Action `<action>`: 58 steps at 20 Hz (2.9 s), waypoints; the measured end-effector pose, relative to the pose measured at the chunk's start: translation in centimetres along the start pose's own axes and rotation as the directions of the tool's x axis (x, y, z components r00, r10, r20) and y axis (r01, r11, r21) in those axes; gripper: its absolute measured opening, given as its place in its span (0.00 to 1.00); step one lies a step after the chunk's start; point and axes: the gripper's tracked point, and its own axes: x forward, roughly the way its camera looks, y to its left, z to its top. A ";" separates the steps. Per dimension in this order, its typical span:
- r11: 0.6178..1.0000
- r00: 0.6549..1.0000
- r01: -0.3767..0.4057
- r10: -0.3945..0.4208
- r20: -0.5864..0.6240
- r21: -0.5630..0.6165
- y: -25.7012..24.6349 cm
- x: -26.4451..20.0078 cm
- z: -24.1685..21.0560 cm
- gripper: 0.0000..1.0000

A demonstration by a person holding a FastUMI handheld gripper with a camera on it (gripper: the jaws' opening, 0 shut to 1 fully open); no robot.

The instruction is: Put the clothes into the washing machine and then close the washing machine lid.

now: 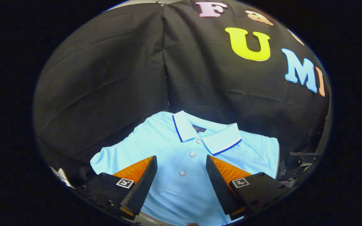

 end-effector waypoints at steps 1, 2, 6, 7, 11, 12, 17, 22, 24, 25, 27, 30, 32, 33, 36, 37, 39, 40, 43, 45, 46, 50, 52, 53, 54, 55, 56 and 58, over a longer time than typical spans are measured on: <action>1.000 1.000 -0.001 0.001 -0.030 0.009 -0.1 0.4 -0.1 0.97; 1.000 0.998 -0.008 0.008 -0.063 0.015 -0.2 0.7 -0.3 0.97; 0.997 0.983 -0.041 0.052 -0.173 0.067 0.5 1.9 -1.5 0.98; 0.996 0.977 -0.042 0.056 -0.206 0.072 0.6 1.9 -1.7 0.98; 0.999 0.958 -0.023 0.033 -0.286 0.037 0.3 2.1 -1.8 0.96; 1.000 0.955 -0.014 0.014 -0.295 0.003 0.1 2.3 -1.8 0.96; 0.996 0.950 0.007 -0.035 -0.310 -0.091 0.2 2.1 -2.0 0.89; 0.991 0.966 0.009 -0.043 -0.254 -0.133 0.1 2.6 -1.7 0.41; 0.983 0.974 0.017 -0.058 -0.221 -0.183 -0.1 1.9 -1.6 0.21; 0.982 0.973 0.006 -0.049 -0.226 -0.189 0.2 2.2 -1.9 0.21; 0.989 0.971 0.000 -0.035 -0.237 -0.148 0.5 2.1 -1.8 0.09; 0.986 0.978 -0.014 -0.021 -0.210 -0.165 0.1 2.4 -1.5 0.02; 0.981 0.992 -0.007 -0.018 -0.125 -0.195 0.2 2.0 -0.8 0.02; 0.982 0.997 -0.012 -0.003 -0.081 -0.188 0.6 1.5 -0.5 0.02; 0.992 1.000 -0.017 0.019 0.011 -0.124 0.6 0.0 1.1 0.01; 0.995 0.999 -0.018 0.022 0.035 -0.101 0.3 -0.3 1.6 0.01; 0.996 0.997 -0.014 0.021 0.079 -0.090 -0.4 -1.1 2.7 0.01; 0.995 0.996 -0.006 0.016 0.093 -0.103 -0.9 -1.6 3.1 0.01; 0.992 0.991 0.023 -0.005 0.137 -0.128 -1.6 -2.9 3.4 0.01; 0.993 0.986 0.030 -0.011 0.164 -0.118 -2.1 -4.0 3.6 0.01; 0.993 0.985 0.033 -0.013 0.170 -0.111 -2.6 -4.6 3.7 0.01; 0.997 0.982 0.033 -0.019 0.190 -0.070 -4.6 -6.1 3.8 0.01; 0.997 0.979 0.044 -0.031 0.202 -0.058 -5.7 -6.9 3.8 0.01; 0.997 0.977 0.054 -0.041 0.210 -0.055 -6.3 -7.4 3.8 0.01; 0.997 0.976 0.062 -0.049 0.213 -0.055 -7.1 -7.8 3.7 0.01; 0.996 0.974 0.072 -0.060 0.219 -0.049 -7.7 -8.0 3.5 0.01; 0.996 0.974 0.078 -0.067 0.218 -0.043 -8.5 -8.4 3.5 0.01; 0.995 0.971 0.093 -0.084 0.225 -0.029 -9.8 -9.3 3.4 0.01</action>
